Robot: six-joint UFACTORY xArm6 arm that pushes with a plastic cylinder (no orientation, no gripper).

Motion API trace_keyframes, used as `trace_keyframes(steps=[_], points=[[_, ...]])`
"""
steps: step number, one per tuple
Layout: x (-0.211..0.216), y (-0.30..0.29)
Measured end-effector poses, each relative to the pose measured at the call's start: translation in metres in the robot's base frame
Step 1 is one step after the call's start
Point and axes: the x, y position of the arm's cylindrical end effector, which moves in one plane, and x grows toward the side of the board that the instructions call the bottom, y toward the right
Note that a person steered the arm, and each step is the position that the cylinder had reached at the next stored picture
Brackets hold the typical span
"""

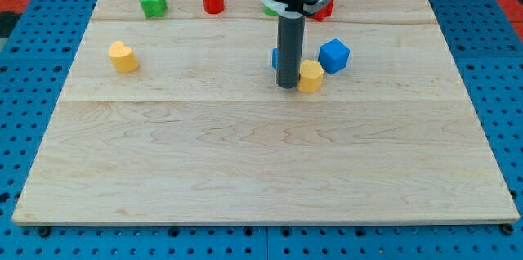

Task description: Move the blue triangle into the blue cube

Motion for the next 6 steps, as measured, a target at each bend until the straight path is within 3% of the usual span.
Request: trace_keyframes(steps=[1, 2, 3, 4, 5, 6], points=[[-0.01, -0.036], [-0.052, -0.032], [-0.063, 0.032], [-0.055, 0.025], [-0.071, -0.069], [-0.084, -0.114]])
